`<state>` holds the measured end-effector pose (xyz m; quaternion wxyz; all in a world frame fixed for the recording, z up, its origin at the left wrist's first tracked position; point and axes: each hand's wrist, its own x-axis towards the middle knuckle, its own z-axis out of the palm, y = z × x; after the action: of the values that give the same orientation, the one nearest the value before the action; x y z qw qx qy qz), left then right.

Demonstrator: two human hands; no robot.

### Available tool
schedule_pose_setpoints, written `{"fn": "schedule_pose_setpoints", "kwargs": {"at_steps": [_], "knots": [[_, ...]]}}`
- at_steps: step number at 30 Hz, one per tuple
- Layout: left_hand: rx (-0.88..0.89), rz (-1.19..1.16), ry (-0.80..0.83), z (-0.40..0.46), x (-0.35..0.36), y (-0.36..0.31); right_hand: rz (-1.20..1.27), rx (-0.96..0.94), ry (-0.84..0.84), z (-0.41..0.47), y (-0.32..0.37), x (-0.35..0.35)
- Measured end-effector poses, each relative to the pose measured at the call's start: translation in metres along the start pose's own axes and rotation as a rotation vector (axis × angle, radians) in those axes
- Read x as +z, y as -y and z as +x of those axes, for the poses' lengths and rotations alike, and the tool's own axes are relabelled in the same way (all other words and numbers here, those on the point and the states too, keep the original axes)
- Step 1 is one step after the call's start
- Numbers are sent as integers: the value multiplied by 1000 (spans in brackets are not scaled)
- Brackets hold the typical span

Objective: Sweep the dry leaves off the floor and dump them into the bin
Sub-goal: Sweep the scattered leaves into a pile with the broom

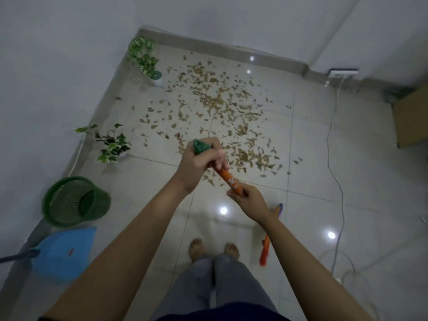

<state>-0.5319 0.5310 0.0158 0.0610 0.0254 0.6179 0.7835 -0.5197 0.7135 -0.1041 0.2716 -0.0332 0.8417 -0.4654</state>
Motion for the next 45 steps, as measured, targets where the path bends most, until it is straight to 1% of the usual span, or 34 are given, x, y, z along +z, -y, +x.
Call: {"fn": "schedule_pose_setpoints", "kwargs": {"at_steps": [2, 4, 8, 10, 12, 15, 20, 22, 24, 27, 30, 33, 35, 37, 40, 45], "knots": [[-49, 47, 1, 1, 14, 23, -5, 88, -16, 5, -24, 1], [-57, 58, -7, 1, 23, 37, 9, 181, -39, 14, -41, 6], [-35, 36, -90, 7, 19, 38, -8, 257, -71, 41, -42, 22], [-18, 47, -122, 7, 8, 33, -36, 235, -82, 55, -28, 33], [5, 78, -146, 4, -7, 25, -79, 203, -64, 67, -11, 46], [50, 137, -188, -3, -28, 8, -80, 156, -21, 82, 19, 68], [158, 295, -202, -8, -50, -25, -106, -13, 18, 98, 71, 78], [217, 288, -221, -5, -57, -42, -116, -67, -9, 97, 87, 71], [269, 219, -233, -1, -61, -56, -133, -85, -51, 92, 96, 61], [264, 104, -244, 7, -55, -56, -142, -56, -116, 83, 87, 44], [164, 57, -222, 11, -35, -32, -170, -1, -139, 75, 52, 27], [97, 114, -144, 6, -8, -3, -153, 92, -110, 68, 13, 20], [78, 170, -98, 3, 4, 6, -141, 106, -121, 69, 1, 27], [78, 208, -91, 2, 3, 4, -99, 90, -142, 76, 5, 39], [97, 224, -124, 4, -13, -9, -92, 75, -142, 93, 30, 57], [214, 277, -113, 20, -31, -45, -33, -36, -150, 113, 77, 60]]}}
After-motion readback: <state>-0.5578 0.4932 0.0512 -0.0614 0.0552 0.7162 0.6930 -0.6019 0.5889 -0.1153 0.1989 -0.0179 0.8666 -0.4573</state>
